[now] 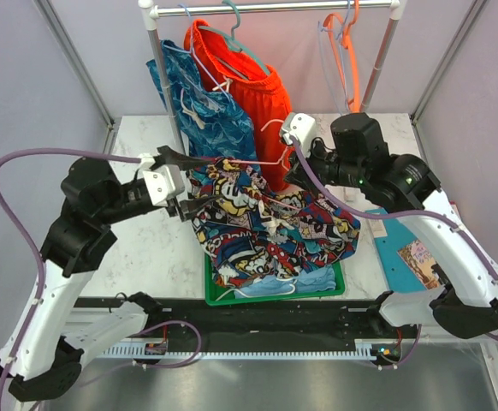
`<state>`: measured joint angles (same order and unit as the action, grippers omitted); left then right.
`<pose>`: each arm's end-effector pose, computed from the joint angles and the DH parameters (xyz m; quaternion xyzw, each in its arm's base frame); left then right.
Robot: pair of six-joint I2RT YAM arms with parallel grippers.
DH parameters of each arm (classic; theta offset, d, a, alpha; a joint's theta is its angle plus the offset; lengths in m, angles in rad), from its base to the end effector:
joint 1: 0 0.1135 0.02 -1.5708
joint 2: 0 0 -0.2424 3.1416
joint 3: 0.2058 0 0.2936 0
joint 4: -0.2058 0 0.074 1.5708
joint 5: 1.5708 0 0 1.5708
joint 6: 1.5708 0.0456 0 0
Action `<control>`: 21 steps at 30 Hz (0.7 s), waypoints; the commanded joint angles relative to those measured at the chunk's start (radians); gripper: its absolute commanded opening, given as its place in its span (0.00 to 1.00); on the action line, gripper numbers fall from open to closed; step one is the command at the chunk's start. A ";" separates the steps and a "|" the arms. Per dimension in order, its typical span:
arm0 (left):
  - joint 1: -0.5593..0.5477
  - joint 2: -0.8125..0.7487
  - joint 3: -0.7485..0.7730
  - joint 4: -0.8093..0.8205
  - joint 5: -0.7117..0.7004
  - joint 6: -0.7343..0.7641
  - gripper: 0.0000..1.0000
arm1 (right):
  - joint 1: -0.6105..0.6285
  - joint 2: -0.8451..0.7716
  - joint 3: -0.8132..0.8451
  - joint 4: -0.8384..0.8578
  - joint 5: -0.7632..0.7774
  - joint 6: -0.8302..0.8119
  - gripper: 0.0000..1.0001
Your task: Place the shorts on the hanger
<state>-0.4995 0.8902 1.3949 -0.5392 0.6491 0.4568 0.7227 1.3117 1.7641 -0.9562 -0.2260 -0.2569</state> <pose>0.1626 -0.1201 0.4896 0.5104 0.5033 -0.2433 0.6535 0.2137 0.2020 0.4702 -0.4531 0.7280 0.2111 0.4693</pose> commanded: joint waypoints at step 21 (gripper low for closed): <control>-0.663 0.213 -0.244 0.413 -0.617 0.016 0.71 | 0.000 0.008 -0.045 0.237 -0.021 0.219 0.00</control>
<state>-1.1419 1.1187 1.1767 -0.2626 0.1238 0.4530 0.7227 1.3556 1.7119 -0.8158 -0.2424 -0.0654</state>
